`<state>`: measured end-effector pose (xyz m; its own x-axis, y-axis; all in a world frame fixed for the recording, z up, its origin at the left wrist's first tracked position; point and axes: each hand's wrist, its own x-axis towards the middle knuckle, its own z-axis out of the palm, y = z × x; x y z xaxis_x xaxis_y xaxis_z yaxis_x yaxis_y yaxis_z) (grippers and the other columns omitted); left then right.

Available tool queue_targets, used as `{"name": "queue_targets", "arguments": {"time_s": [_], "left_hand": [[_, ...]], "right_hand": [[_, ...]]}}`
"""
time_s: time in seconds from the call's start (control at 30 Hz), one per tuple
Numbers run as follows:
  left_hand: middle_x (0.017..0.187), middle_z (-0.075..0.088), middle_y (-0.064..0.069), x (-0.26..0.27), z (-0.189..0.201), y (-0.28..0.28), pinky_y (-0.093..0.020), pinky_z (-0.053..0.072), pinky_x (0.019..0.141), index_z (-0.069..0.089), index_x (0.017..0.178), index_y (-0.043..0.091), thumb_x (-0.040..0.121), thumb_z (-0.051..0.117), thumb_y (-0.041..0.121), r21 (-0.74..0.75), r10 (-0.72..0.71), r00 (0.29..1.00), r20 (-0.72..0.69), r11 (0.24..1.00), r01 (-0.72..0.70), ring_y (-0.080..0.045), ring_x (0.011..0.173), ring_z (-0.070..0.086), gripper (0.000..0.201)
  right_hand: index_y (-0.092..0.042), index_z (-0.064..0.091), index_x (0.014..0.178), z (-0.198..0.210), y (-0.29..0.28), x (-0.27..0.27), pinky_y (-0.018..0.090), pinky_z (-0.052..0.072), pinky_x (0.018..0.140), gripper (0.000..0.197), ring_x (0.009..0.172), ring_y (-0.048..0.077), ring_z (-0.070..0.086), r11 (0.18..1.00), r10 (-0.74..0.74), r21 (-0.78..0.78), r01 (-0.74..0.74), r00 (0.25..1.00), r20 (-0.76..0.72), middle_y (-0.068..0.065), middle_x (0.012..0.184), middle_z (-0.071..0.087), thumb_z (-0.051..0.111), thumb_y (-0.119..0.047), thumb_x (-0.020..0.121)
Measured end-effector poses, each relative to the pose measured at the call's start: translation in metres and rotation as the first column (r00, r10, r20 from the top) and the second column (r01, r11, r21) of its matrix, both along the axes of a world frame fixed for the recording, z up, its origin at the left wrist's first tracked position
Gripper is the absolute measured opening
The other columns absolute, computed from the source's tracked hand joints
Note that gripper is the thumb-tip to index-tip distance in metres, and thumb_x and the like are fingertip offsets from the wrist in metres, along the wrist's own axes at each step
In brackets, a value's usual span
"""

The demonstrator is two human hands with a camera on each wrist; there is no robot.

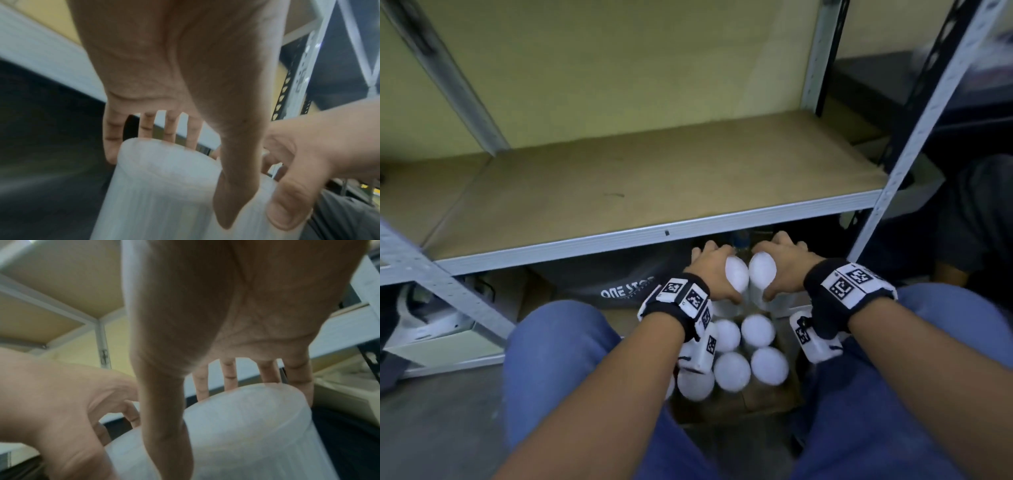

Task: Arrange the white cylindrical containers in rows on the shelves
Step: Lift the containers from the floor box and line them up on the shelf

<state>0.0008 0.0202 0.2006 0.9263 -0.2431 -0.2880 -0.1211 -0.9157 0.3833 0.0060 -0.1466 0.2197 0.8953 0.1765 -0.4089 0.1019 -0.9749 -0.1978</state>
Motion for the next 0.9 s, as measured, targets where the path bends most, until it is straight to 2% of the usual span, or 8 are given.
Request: {"name": "queue_targets", "arguments": {"time_s": [0.1,0.2,0.37,0.47,0.67,0.8,0.9], "left_hand": [[0.130,0.039,-0.004,-0.004,0.033,0.008,-0.042,0.047,0.095,0.041,0.137,0.025,0.060,0.082,0.037,-0.027,-0.006,0.997,0.075,1.000,0.008,-0.030,0.122,0.035,0.088],[0.131,0.043,-0.006,-0.007,0.062,0.013,-0.034,0.041,0.098,0.043,0.136,0.024,0.060,0.082,0.035,-0.059,0.001,0.987,0.162,0.998,0.008,-0.029,0.122,0.039,0.086],[0.130,0.047,-0.004,0.000,0.100,0.021,-0.033,0.039,0.096,0.046,0.133,0.026,0.062,0.080,0.037,-0.108,0.036,0.963,0.266,0.994,-0.008,-0.026,0.123,0.040,0.080],[0.131,0.048,-0.001,0.011,0.118,0.026,-0.033,0.040,0.094,0.048,0.132,0.027,0.063,0.078,0.038,-0.136,0.072,0.949,0.308,0.990,-0.031,-0.024,0.126,0.038,0.076],[0.129,0.051,-0.001,0.046,0.132,0.032,-0.038,0.045,0.097,0.054,0.128,0.026,0.062,0.078,0.038,-0.181,0.147,0.933,0.328,0.979,-0.090,-0.024,0.124,0.042,0.072],[0.129,0.052,-0.001,0.072,0.129,0.035,-0.041,0.046,0.097,0.055,0.127,0.026,0.061,0.078,0.040,-0.183,0.163,0.937,0.308,0.977,-0.110,-0.023,0.124,0.044,0.072],[0.128,0.053,-0.001,0.090,0.123,0.037,-0.041,0.047,0.096,0.055,0.126,0.026,0.061,0.079,0.039,-0.187,0.169,0.945,0.281,0.975,-0.119,-0.023,0.122,0.045,0.071]], "right_hand": [[-0.036,0.038,0.134,0.029,-0.002,-0.008,0.047,0.045,0.095,0.086,0.115,0.035,0.039,0.998,-0.016,0.066,0.010,0.996,0.088,0.001,0.130,0.032,0.082,-0.038,0.059],[-0.035,0.038,0.136,0.056,-0.002,-0.010,0.047,0.044,0.098,0.089,0.120,0.034,0.039,0.993,-0.035,0.121,0.016,0.987,0.158,0.000,0.133,0.033,0.082,-0.037,0.060],[-0.035,0.042,0.134,0.094,0.000,0.002,0.045,0.044,0.100,0.085,0.122,0.033,0.042,0.981,-0.042,0.196,-0.010,0.964,0.261,-0.001,0.134,0.036,0.082,-0.036,0.059],[-0.038,0.044,0.131,0.110,0.002,0.014,0.047,0.044,0.099,0.081,0.122,0.030,0.042,0.972,-0.081,0.233,0.005,0.945,0.318,-0.004,0.133,0.038,0.082,-0.037,0.059],[-0.033,0.052,0.126,0.121,0.012,0.049,0.044,0.044,0.101,0.074,0.122,0.027,0.045,0.952,-0.135,0.305,0.020,0.922,0.363,-0.003,0.131,0.045,0.082,-0.037,0.059],[-0.032,0.056,0.124,0.117,0.016,0.073,0.044,0.043,0.102,0.070,0.122,0.026,0.046,0.945,-0.146,0.327,0.022,0.921,0.360,-0.002,0.130,0.047,0.082,-0.035,0.060],[-0.029,0.057,0.125,0.111,0.018,0.091,0.040,0.043,0.102,0.068,0.123,0.022,0.047,0.947,-0.125,0.322,0.003,0.926,0.357,-0.001,0.133,0.049,0.082,-0.034,0.062]]}}
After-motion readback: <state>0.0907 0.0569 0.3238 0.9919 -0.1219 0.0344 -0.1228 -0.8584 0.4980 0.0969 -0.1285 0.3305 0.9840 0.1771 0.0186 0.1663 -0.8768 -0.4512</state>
